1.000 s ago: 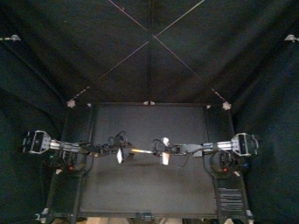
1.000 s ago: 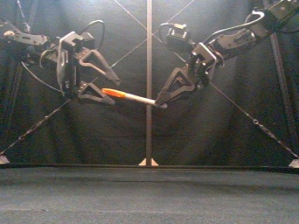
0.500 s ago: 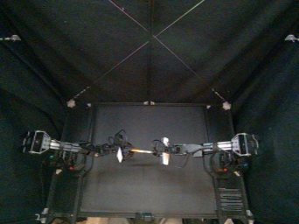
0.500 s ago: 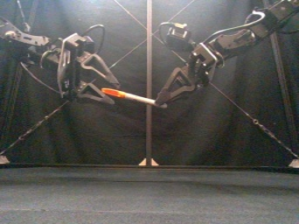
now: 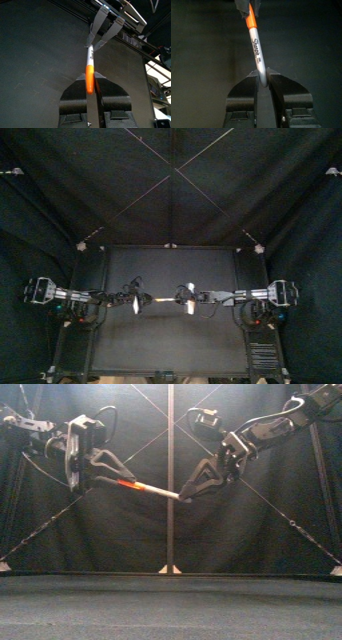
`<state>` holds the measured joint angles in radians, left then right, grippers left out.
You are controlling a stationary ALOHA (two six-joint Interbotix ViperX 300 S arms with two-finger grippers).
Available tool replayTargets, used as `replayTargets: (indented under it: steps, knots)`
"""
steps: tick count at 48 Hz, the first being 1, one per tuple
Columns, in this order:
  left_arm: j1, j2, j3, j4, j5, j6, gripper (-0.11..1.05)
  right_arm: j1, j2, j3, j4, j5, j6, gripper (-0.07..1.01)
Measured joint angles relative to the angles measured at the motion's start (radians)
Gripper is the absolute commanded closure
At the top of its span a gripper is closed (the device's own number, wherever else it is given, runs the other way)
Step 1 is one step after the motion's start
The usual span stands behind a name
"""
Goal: Uncap the pen
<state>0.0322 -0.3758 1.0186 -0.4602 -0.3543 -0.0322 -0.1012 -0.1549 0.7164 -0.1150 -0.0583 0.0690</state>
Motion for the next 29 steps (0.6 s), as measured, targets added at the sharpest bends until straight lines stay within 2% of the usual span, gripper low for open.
replayTargets:
  steps: [14, 16, 18, 19, 29]
  knots:
    - [-0.002, -0.08, 0.032, 0.008, -0.005, -0.0015, 0.65, -0.012, -0.071, 0.041, 0.0, -0.009, 0.0, 0.42]
    - [-0.003, -0.094, 0.038, 0.011, -0.002, 0.0031, 0.65, -0.015, -0.083, 0.044, -0.002, -0.011, 0.005, 0.42]
    - [-0.002, -0.114, 0.066, 0.012, 0.003, -0.0015, 0.65, -0.015, -0.1, 0.071, 0.0, -0.002, -0.002, 0.42]
    - [0.003, -0.126, 0.078, 0.015, 0.006, -0.0015, 0.65, -0.017, -0.106, 0.081, 0.0, 0.0, 0.0, 0.42]
    - [-0.002, -0.213, 0.11, 0.037, 0.005, -0.0015, 0.65, -0.026, -0.152, 0.117, 0.0, -0.026, 0.003, 0.42]
